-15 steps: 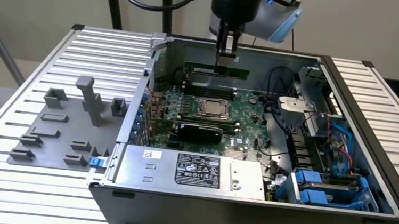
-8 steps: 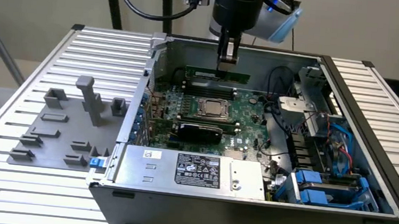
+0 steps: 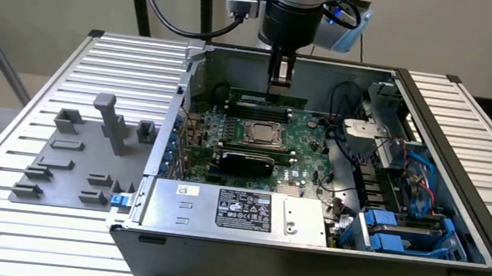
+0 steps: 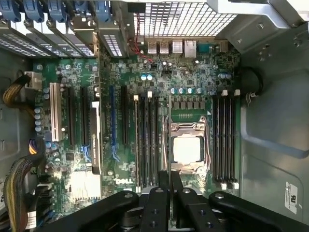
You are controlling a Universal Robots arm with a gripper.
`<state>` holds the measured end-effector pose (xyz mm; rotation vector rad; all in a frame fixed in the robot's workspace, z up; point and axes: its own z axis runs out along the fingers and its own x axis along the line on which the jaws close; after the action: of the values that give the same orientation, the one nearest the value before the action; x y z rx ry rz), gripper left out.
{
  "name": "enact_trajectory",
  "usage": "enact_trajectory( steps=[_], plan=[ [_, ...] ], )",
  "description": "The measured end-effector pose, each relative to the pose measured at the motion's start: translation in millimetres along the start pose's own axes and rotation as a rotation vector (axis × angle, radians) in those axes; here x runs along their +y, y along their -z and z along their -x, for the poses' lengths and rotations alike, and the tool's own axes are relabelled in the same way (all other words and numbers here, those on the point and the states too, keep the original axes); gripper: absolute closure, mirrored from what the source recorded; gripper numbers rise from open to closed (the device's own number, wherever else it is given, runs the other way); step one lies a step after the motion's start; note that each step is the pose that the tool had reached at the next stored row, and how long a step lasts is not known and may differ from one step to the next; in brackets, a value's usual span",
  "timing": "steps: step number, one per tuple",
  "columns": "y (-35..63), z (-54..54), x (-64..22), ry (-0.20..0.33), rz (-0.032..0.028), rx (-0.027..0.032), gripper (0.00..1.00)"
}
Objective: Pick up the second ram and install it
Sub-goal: 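Pick up the second ram and move it above second insertion slot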
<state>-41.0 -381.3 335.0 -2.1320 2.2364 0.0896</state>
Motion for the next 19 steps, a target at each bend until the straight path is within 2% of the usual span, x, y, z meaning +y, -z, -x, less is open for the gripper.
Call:
enact_trajectory(
  steps=[16, 19],
  plan=[
    [-0.1, 0.0, -0.1, 0.000, 0.0000, 0.0001, 1.00],
    [-3.8, -0.3, 0.0, 0.000, -0.0004, -0.0001, 1.00]
  ],
)
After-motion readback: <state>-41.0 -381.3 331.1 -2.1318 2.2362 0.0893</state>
